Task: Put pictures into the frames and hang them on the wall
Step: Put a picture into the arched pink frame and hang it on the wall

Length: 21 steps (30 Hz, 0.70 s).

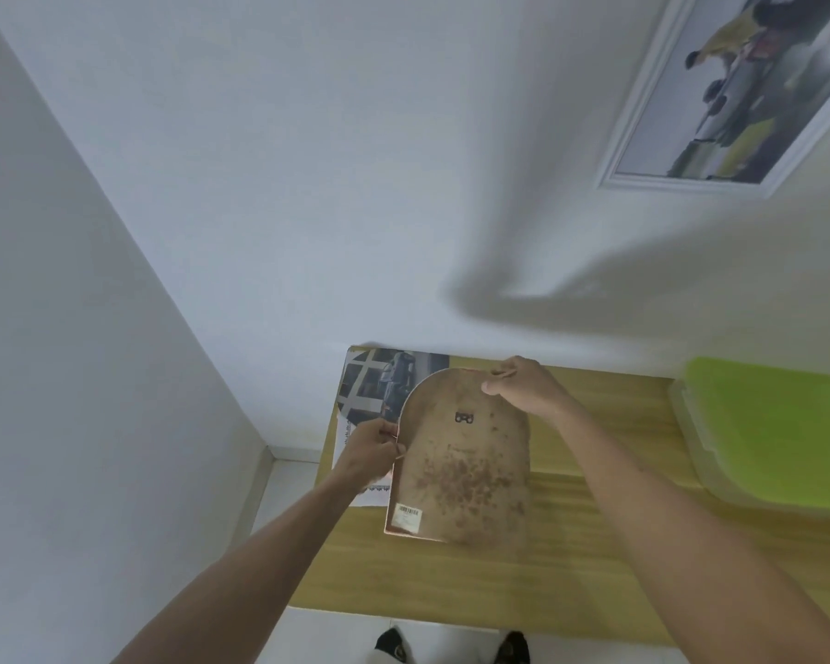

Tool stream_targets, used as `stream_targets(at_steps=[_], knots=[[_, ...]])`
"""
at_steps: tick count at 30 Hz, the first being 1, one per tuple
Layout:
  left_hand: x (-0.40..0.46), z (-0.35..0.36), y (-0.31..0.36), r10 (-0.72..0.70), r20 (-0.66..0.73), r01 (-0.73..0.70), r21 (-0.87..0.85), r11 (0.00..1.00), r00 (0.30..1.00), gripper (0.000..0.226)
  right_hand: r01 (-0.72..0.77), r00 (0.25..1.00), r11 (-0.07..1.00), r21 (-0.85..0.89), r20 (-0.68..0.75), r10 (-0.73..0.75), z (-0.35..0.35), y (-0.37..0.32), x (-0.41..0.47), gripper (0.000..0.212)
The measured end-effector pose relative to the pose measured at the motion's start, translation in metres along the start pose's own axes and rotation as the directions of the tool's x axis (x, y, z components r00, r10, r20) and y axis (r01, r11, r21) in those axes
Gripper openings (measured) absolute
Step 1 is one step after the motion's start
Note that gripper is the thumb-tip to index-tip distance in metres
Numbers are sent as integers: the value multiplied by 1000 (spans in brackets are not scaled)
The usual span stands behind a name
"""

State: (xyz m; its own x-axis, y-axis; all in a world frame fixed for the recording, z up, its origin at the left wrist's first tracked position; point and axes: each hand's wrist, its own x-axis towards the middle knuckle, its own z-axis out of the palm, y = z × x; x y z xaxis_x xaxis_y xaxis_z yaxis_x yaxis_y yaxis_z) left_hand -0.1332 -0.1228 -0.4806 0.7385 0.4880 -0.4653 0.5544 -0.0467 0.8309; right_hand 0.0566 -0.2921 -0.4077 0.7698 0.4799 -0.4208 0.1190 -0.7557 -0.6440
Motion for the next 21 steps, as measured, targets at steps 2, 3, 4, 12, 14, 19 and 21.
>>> stream_targets(at_steps=[2, 3, 4, 12, 14, 19, 21], knots=[[4, -4, 2, -31, -21, 29, -63, 998, 999, 18, -47, 999, 994, 94, 8, 47, -4, 9, -2, 48], [7, -5, 3, -49, -33, 46, -101, 994, 998, 19, -64, 998, 989, 133, 14, 63, -4, 15, -4, 45], [9, -7, 4, -64, -41, 58, -138, 989, 997, 19, -72, 997, 983, 169, 25, 69, -3, 19, -8, 42], [23, 2, 1, -79, -41, 69, -211, 975, 996, 21, -133, 991, 896, 423, 29, 133, 24, 74, -29, 33], [22, 7, -3, -63, -25, 58, -169, 984, 998, 26, -169, 983, 846, 505, 27, 180, 22, 89, -32, 39], [17, 20, -2, -47, 83, 62, -188, 980, 995, 61, -182, 973, 752, 633, 4, 232, 7, 128, -40, 50], [20, 26, -2, -59, 107, 77, -181, 980, 993, 64, -189, 964, 699, 689, -7, 267, -3, 143, -44, 52]])
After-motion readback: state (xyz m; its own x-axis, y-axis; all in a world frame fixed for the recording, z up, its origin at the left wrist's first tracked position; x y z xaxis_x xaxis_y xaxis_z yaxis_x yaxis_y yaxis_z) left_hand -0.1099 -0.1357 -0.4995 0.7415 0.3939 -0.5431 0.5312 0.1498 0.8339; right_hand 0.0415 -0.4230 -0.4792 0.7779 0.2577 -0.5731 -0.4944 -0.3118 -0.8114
